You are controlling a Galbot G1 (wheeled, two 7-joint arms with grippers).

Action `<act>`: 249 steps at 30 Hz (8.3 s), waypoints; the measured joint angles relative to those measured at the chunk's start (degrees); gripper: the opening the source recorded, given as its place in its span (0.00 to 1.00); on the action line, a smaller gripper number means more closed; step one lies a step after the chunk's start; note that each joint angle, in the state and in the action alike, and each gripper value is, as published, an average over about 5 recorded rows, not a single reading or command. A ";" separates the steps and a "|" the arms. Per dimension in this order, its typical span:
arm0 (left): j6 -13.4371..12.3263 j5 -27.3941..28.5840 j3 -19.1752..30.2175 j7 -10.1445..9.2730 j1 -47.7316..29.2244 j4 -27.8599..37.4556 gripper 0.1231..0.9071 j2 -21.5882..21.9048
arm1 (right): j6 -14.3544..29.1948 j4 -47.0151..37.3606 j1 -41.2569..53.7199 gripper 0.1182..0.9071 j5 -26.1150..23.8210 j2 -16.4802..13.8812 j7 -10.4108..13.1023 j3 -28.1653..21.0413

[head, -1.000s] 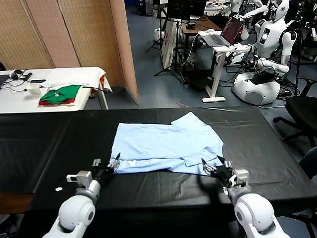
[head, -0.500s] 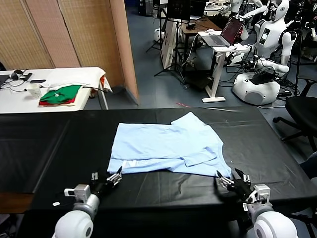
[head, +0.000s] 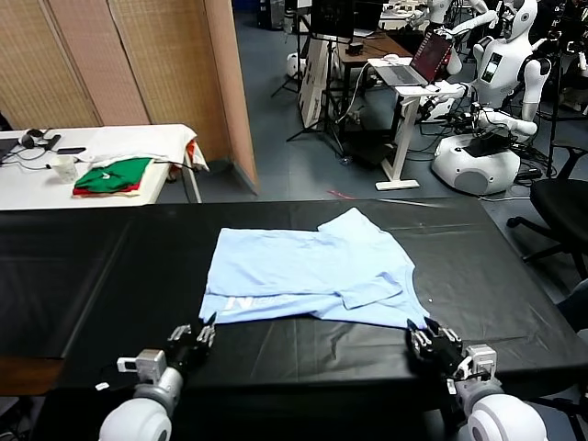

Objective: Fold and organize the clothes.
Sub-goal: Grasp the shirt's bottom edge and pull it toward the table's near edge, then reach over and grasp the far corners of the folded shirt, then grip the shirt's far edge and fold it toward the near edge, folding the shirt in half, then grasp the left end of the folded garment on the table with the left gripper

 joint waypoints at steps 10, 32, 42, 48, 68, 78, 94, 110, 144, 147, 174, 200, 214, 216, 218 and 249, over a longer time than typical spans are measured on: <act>0.61 3.98 -2.74 -2.51 3.80 -3.09 0.03 2.22 | -8.64 7.29 -4.23 0.03 2.50 -2.90 2.72 0.55; 3.18 4.60 -6.45 -6.67 18.73 -14.61 0.62 0.13 | -10.84 16.62 -6.87 0.92 2.59 -4.61 2.27 1.95; 5.34 -0.55 -7.87 -5.71 16.91 -18.04 1.00 0.07 | -8.42 10.96 7.39 1.00 5.30 -4.42 4.44 -2.02; 7.55 -7.01 -6.56 -6.91 7.75 -14.97 1.00 2.00 | -10.44 1.29 21.24 1.00 6.79 -4.09 5.39 -8.23; 9.87 -17.98 6.42 -4.11 -28.08 13.20 1.00 8.74 | -10.60 -25.80 47.26 1.00 6.47 0.94 4.35 -23.74; 9.94 -17.49 11.30 -3.20 -36.57 23.56 1.00 9.16 | -10.50 -34.12 52.75 1.00 5.71 2.94 3.13 -27.41; 10.33 -18.37 11.59 -3.21 -38.22 28.48 0.98 9.08 | -9.97 -40.17 55.31 0.85 3.47 5.36 1.26 -29.69; 10.71 -18.15 12.12 -2.60 -38.27 28.19 0.29 9.68 | -8.86 -41.16 55.77 0.03 2.77 5.52 0.78 -30.12; 10.13 -17.54 2.18 -3.37 -21.29 2.95 0.03 13.93 | -5.95 -16.65 37.21 0.03 4.43 -4.28 -0.87 -17.72; 10.00 -16.78 0.68 -3.23 -19.06 0.87 0.03 13.92 | -6.34 -13.97 35.07 0.03 4.39 -5.54 -0.71 -16.68; 8.17 -7.39 -8.48 -0.96 0.56 -7.47 0.03 8.70 | -11.68 2.78 13.71 0.03 -1.20 -9.08 0.88 -12.29; 7.05 0.09 -7.87 -1.86 4.76 -9.62 0.74 4.16 | -5.62 8.09 9.22 0.96 1.88 -6.78 0.04 -7.66; 5.18 -0.75 -3.96 -2.07 -5.02 -2.03 1.00 2.39 | -1.54 -5.26 19.45 1.00 -0.84 -0.62 1.83 -10.31; 5.12 -0.76 -3.61 -1.68 -5.77 -0.51 1.00 2.37 | -1.50 -6.94 20.43 1.00 -0.80 -0.25 1.89 -10.72; 5.14 -0.76 -3.48 -1.50 -6.24 0.78 1.00 2.40 | -1.48 -8.56 21.31 1.00 -0.78 0.16 2.04 -11.14; 2.77 4.02 -1.88 -0.05 -7.80 3.82 0.03 0.93 | 6.30 -18.02 23.60 0.05 -3.23 6.36 5.86 -13.17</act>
